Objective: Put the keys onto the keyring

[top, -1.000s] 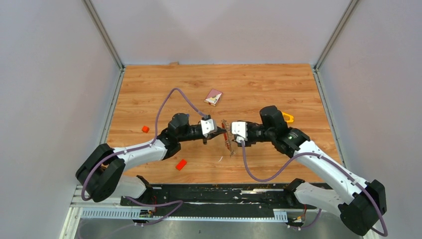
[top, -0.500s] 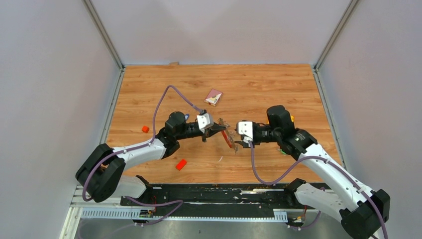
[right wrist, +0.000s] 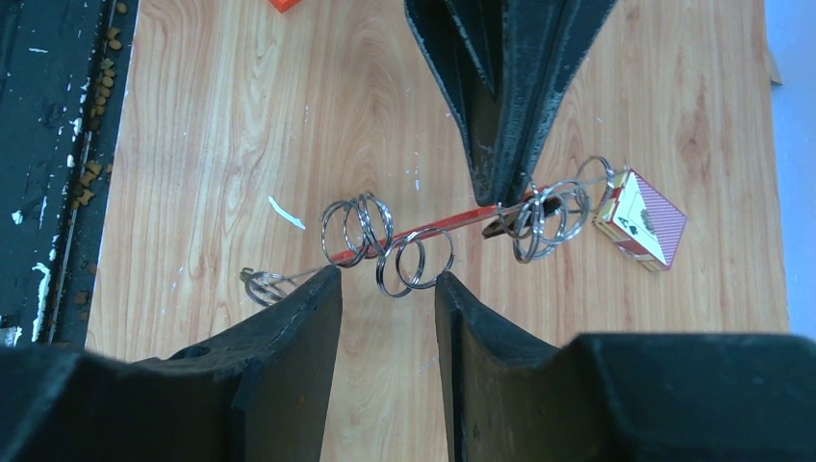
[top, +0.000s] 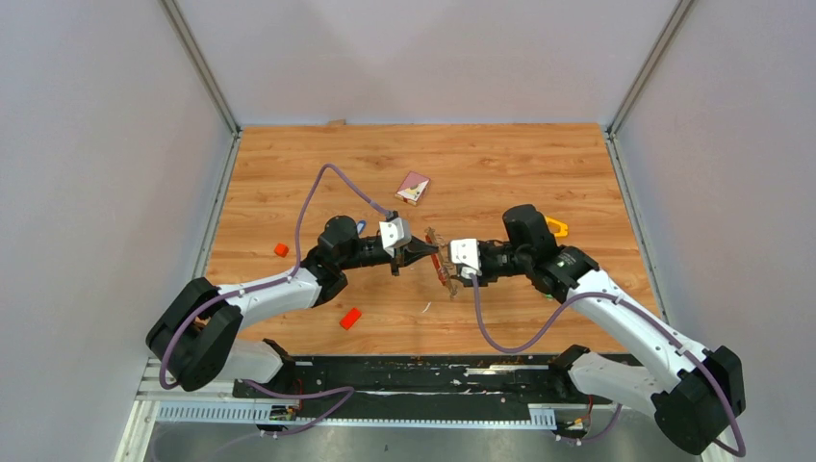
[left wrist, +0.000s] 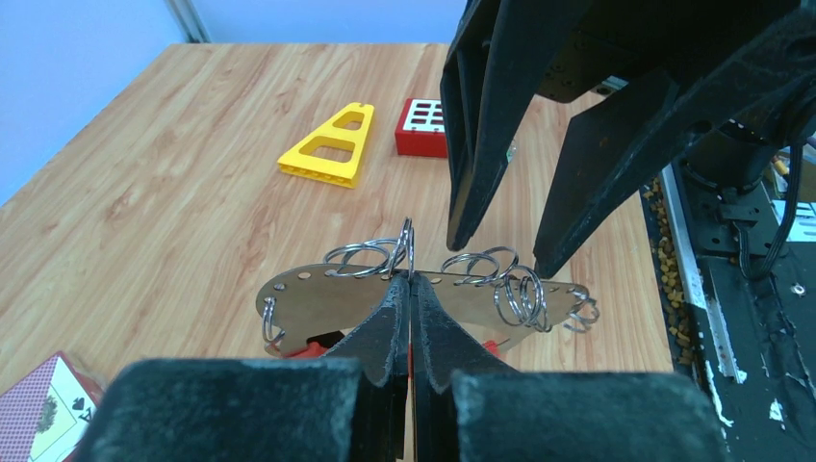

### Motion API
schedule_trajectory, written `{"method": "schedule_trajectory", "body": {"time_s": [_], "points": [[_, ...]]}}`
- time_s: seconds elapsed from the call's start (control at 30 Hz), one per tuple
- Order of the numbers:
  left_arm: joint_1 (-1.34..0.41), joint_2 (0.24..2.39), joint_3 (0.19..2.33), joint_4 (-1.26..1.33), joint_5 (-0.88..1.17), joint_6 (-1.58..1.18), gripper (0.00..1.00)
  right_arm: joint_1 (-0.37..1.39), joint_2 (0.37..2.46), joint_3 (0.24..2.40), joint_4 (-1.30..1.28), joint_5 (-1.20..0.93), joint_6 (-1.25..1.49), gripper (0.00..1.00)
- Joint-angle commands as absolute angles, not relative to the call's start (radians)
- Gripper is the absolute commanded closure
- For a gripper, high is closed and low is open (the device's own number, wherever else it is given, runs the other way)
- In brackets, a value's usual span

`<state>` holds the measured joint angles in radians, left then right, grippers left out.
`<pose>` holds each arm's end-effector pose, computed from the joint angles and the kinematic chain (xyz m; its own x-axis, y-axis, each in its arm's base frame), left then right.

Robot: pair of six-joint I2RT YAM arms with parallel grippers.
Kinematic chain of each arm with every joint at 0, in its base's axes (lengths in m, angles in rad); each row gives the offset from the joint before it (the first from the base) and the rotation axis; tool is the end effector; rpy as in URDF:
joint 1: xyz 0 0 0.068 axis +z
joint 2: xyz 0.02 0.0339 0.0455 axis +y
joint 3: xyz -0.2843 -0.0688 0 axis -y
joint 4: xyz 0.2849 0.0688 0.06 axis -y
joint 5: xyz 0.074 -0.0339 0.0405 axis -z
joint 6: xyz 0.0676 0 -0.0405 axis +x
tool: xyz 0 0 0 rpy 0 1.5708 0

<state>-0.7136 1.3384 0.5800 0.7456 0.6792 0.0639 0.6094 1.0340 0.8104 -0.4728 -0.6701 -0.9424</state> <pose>0.2211 -0.2476 0.2362 0.0532 0.0197 -0.9984 0.9828 0.1762 0.0558 0.1917 0.1850 0.2717 0.3698 -0.5151 -0.7733 -0.9189 -0.0795 -0.3864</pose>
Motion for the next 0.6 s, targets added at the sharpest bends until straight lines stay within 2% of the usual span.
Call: {"method": "schedule_trajectory", "body": {"time_s": [0.0,0.1,0.57], "points": [[-0.712,1.335,0.586,0.818,0.695,0.042,1.0,0.633,1.05,0.797,-0.433,-0.675,-0.961,0.59],[-0.712,1.336,0.585,0.818,0.696,0.043,1.0,0.646,1.052,0.795,-0.417,-0.653,-0.957,0.62],[-0.713,1.352,0.584,0.809,0.704,0.054,1.0,0.658,1.005,0.791,-0.376,-0.6,-0.939,0.94]]}}
